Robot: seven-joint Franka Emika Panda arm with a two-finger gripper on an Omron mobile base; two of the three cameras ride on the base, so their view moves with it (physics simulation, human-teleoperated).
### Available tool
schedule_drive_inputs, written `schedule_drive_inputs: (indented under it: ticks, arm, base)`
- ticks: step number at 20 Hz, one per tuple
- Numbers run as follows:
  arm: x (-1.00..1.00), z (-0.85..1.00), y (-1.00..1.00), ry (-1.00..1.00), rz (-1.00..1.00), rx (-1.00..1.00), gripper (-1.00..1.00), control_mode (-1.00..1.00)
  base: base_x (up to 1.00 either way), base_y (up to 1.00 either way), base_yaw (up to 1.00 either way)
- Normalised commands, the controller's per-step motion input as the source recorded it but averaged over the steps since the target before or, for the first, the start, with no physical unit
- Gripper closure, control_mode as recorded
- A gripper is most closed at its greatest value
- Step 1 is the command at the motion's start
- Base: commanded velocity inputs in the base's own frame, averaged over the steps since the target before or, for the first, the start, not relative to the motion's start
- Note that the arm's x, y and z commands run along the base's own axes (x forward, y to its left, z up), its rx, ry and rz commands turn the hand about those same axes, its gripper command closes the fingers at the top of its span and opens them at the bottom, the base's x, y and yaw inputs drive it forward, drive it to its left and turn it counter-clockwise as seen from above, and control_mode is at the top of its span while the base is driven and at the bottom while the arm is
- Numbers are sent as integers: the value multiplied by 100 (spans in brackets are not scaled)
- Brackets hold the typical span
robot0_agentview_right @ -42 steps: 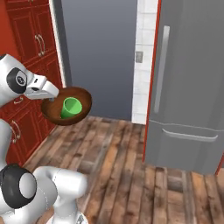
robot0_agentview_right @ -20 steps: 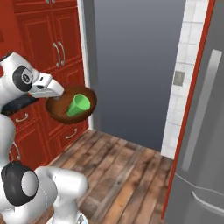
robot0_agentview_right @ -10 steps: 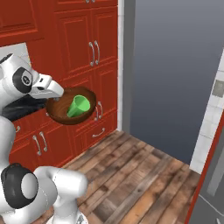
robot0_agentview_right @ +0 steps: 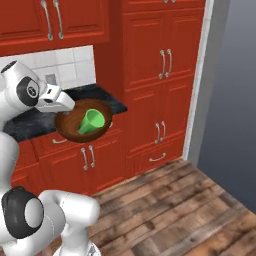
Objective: Place the cup inside the bowl on the dining table and move the bowl to any counter.
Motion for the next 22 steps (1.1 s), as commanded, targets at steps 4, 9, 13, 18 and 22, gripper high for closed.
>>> schedule_drive_inputs:
  ticks: [4, 9, 13, 18, 22]
  arm:
    - [0, 0, 0, 0, 0, 0, 100, 100]
    - [0, 0, 0, 0, 0, 0, 100, 100]
    - [0, 0, 0, 0, 0, 0, 100, 100]
    - [0, 0, 0, 0, 0, 0, 100, 100]
    - [0, 0, 0, 0, 0, 0, 100, 100]
  base:
    - [0, 0, 56]
    - [0, 0, 54]
    - [0, 0, 54]
    - [6, -7, 47]
    - [53, -36, 24]
